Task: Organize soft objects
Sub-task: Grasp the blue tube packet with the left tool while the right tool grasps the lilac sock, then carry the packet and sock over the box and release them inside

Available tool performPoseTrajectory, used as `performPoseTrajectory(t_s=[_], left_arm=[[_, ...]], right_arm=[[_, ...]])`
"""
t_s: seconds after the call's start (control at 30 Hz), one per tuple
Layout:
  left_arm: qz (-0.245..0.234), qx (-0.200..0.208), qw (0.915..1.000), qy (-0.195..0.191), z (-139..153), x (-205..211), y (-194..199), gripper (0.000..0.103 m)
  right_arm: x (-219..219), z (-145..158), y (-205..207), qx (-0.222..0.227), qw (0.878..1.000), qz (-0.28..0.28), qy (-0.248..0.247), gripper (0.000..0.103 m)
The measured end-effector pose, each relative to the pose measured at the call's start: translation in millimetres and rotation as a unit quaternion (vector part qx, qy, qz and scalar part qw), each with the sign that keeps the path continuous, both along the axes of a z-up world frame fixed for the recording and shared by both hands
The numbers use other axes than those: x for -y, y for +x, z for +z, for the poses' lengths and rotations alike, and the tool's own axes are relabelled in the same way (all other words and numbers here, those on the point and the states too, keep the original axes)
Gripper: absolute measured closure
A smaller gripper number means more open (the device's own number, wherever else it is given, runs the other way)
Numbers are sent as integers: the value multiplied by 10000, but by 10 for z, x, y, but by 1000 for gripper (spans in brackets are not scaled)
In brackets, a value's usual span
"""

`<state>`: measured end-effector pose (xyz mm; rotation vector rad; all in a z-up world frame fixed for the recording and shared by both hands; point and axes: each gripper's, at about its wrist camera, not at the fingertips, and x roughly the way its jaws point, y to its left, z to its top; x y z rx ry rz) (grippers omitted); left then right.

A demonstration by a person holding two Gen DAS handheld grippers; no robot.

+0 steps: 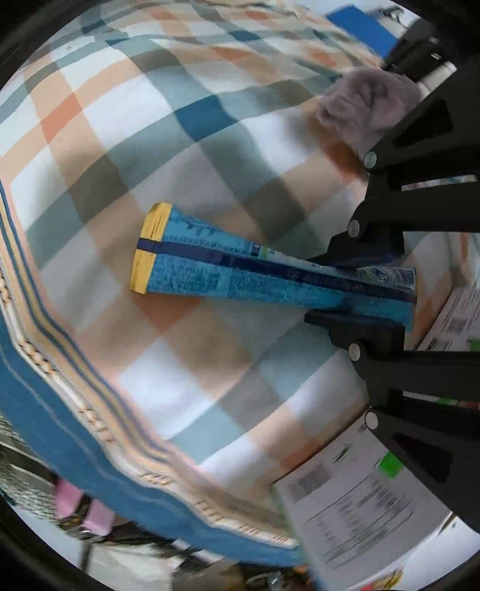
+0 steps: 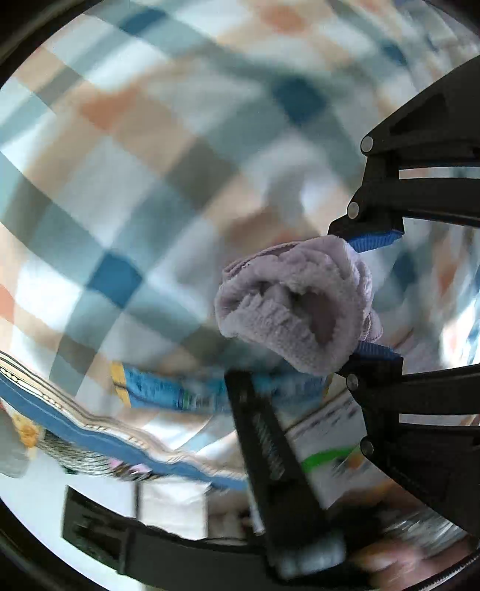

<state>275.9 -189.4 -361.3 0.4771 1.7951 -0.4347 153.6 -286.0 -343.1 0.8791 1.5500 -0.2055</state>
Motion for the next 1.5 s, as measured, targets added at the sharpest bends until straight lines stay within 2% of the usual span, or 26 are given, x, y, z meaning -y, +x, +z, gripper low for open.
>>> performPoseTrajectory(t_s=[0.13, 0.23, 0.33, 0.43, 0.63, 0.73, 0.87, 1.03, 1.07, 1.13, 1.3, 1.5], left_arm=[[236, -32, 9996, -126, -108, -65, -83, 81], [278, 50, 9995, -104, -100, -116, -163, 81], [281, 157, 9994, -117, -132, -173, -224, 81], [358, 259, 9990, -109, -22, -153, -181, 85], [591, 525, 9963, -334, 288, -200, -452, 89], [765, 595, 9935, -605, 528, -241, -554, 89], [1021, 787, 9862, -1044, 918, -409, -698, 89], [1483, 892, 9707, -1668, 1436, -782, -907, 89], [1555, 919, 9678, -1756, 1593, -808, -742, 89], [1721, 1038, 9614, -1880, 1742, -961, -739, 89], [2126, 1388, 9485, -1895, 2104, -1646, -792, 89], [2576, 1659, 9395, -1532, 2058, -2500, -808, 89]], right_arm=[[166, 50, -93, -416, 9961, 616, -472, 58], [283, -26, -82, -375, 9975, 477, -359, 54], [288, -118, -34, -316, 9982, 361, -358, 54], [266, -199, -31, -388, 9977, 261, -488, 58], [217, -119, -9, -350, 9970, 310, -614, 62], [271, 56, -66, -216, 9972, 332, -638, 62], [266, 434, -77, 109, 9957, 499, -770, 62], [46, 945, -54, 537, 9907, 841, -929, 62], [-9, 1051, -51, 631, 9893, 914, -945, 62], [-134, 1217, -20, 807, 9870, 1053, -908, 62], [-546, 1624, -17, 1174, 9782, 1505, -822, 62], [-1418, 1926, 48, 1522, 9602, 2256, -629, 62]])
